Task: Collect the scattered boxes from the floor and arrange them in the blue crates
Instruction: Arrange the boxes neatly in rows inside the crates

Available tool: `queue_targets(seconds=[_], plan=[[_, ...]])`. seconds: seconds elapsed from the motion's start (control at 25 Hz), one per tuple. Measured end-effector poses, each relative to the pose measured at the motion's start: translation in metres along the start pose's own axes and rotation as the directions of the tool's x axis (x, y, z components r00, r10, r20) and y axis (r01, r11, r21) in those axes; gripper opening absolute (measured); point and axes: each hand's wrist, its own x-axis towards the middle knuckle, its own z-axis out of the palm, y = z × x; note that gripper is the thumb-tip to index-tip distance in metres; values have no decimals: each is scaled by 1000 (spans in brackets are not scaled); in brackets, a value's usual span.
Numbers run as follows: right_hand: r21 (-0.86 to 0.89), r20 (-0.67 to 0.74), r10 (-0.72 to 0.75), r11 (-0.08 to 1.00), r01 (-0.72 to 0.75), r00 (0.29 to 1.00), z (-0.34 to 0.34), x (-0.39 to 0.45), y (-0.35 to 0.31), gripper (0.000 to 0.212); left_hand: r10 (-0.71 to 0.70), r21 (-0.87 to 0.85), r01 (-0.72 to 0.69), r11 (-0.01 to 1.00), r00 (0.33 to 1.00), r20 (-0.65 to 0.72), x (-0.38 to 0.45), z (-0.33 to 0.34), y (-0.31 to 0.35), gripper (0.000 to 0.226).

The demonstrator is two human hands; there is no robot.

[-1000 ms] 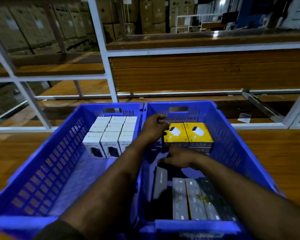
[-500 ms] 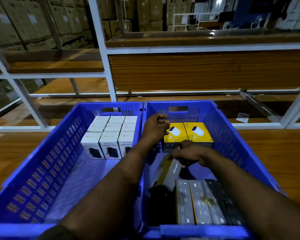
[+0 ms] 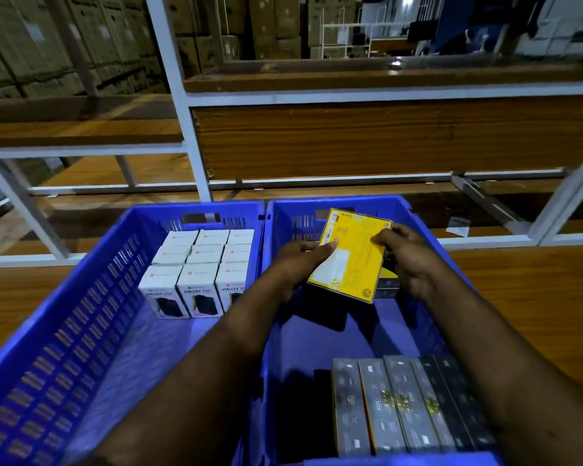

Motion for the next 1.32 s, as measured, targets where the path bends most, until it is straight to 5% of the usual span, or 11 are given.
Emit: queue_targets(seconds=[0.28, 0.44, 0.6, 0.72, 0.84, 1.04, 1.32], plan=[[69, 11, 59, 996, -59, 998, -1, 2, 0, 7, -21, -77, 24, 997, 999, 37, -7, 2, 5, 32], [80, -1, -199, 977, 199, 980, -2, 3, -2, 20, -124, -83, 120, 989, 991, -41, -4, -1, 5, 54], [-38, 286, -412, 897, 440, 865, 1, -6, -3, 44, -284, -436, 345, 831, 938, 200, -6, -3, 9, 86], [-237, 481, -371, 817, 525, 794, 0, -15, -10, 53, -199, -620, 282, 732, 959, 202, -8, -9, 15, 58], [-262, 316, -347, 863, 433, 883, -3, -8, -11, 54, -151, -577, 207, 790, 978, 144, -8, -10, 15, 30], [-45, 220, -28, 998, 39, 975, 0, -9, -6, 15, -106, -510, 162, 844, 985, 138, -12, -7, 14, 31], [-47, 170, -12, 999, 21, 985, -2, -2, -3, 25, -72, -383, 139, 913, 980, 184, -15, -1, 12, 19]])
